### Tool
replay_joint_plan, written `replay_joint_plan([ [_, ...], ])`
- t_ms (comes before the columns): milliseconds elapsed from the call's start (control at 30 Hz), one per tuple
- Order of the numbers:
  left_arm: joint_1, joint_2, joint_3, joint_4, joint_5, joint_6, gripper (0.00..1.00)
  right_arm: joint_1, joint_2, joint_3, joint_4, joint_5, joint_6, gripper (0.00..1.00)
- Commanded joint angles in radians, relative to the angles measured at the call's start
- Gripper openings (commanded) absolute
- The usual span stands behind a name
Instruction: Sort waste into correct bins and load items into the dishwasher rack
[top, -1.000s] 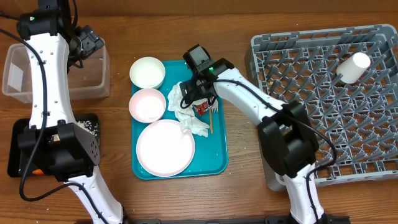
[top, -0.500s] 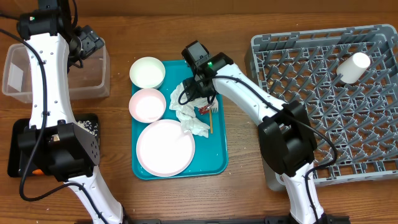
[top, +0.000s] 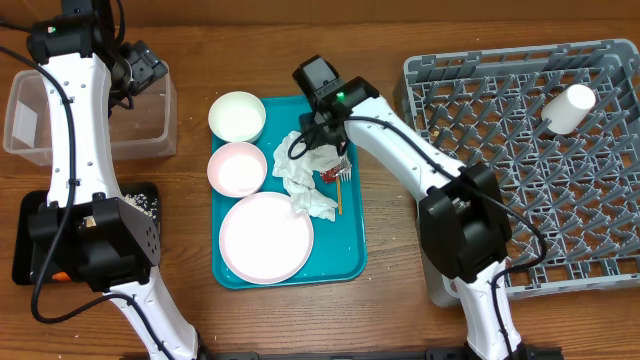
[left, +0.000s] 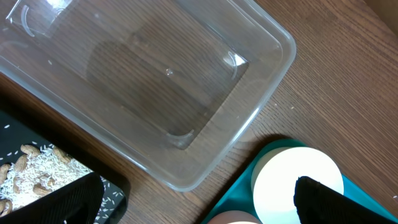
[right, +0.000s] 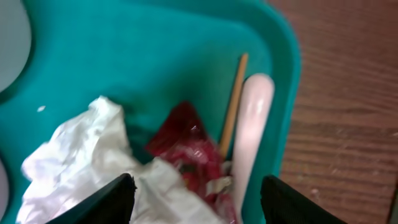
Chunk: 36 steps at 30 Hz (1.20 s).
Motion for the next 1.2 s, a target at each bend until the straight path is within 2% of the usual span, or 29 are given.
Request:
replay_joint_plan([
  [0,0.0,-0.02,-0.001,0.001,-0.005,-0.016,1.0,-0.054,-0.017,-0.003,0.017,-0.011,0.013,0.68],
  [67,0.0,-0.02,-0.001,0.001,-0.005,-0.017,1.0,-0.076,-0.015,-0.003,0.025,-0.103,0.005,0.68],
  [200,0.0,-0.02,-0.001,0.001,-0.005,-0.017,1.0,-0.085,-0.003,-0.008,0.035,-0.126,0.006,0.62],
  [700,-0.001,-0.02,-0.001,0.001,-0.005,-0.017,1.0,-0.075,0.048,-0.047,0.082,-0.192,0.005,0.6],
  [833,0.0,-0.02,-0.001,0.001,-0.005,-0.016,1.0,-0.075,0.048,-0.067,0.096,-0.192,0.005,0.43],
  [967,-0.001,-0.02,-0.001,0.001,-0.005,-0.017,1.0,-0.075,0.048,-0.063,0.107,-0.192,0.006,0.39],
  [1167,-0.001,-0.02,-0.001,0.001,-0.005,-0.017,1.0,-0.077,0.04,-0.024,0.061,-0.192,0.006,0.25],
])
